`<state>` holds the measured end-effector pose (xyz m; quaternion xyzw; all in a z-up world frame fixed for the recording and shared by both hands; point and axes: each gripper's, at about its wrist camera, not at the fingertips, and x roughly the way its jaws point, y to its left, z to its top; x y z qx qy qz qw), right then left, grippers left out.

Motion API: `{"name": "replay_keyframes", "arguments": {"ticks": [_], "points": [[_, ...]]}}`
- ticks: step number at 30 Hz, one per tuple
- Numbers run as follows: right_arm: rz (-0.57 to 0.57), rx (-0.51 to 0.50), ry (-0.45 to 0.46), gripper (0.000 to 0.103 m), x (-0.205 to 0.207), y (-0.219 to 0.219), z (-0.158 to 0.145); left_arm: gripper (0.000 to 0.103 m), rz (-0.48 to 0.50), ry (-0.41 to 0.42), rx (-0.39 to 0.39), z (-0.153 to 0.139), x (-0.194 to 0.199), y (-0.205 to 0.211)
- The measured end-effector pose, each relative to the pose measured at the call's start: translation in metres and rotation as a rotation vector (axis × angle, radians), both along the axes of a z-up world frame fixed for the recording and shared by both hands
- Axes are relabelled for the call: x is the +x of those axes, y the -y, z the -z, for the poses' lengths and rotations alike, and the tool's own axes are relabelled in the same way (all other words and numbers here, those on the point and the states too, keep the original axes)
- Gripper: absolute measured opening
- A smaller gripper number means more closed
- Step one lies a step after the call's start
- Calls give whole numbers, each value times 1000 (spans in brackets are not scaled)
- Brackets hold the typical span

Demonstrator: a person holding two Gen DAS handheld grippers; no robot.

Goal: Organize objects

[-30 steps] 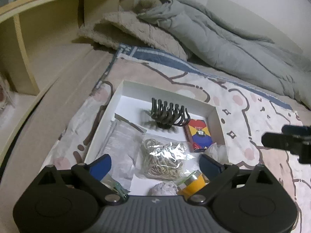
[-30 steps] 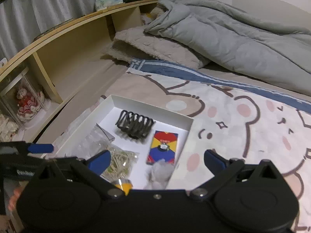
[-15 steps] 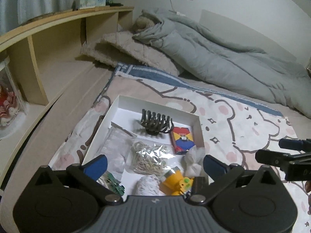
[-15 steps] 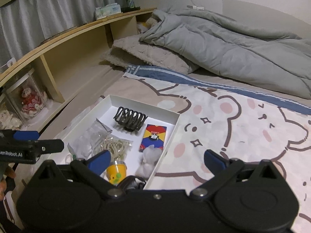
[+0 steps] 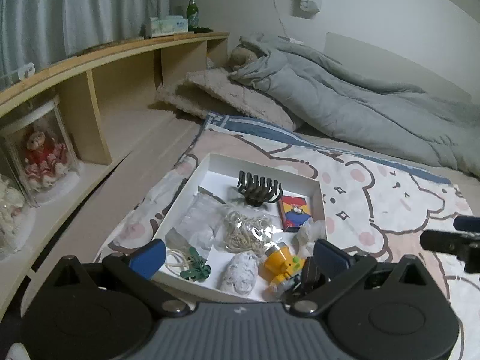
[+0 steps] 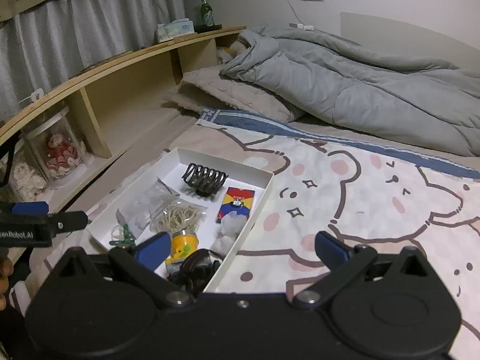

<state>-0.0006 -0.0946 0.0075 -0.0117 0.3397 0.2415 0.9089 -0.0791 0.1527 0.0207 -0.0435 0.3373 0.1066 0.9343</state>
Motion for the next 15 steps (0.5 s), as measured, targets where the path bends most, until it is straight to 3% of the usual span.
{"name": "replay_keyframes", "arguments": {"ticks": [15], "points": [[-5, -40, 25, 103, -37, 15, 4, 103, 68, 21, 27, 11, -36, 40]]}}
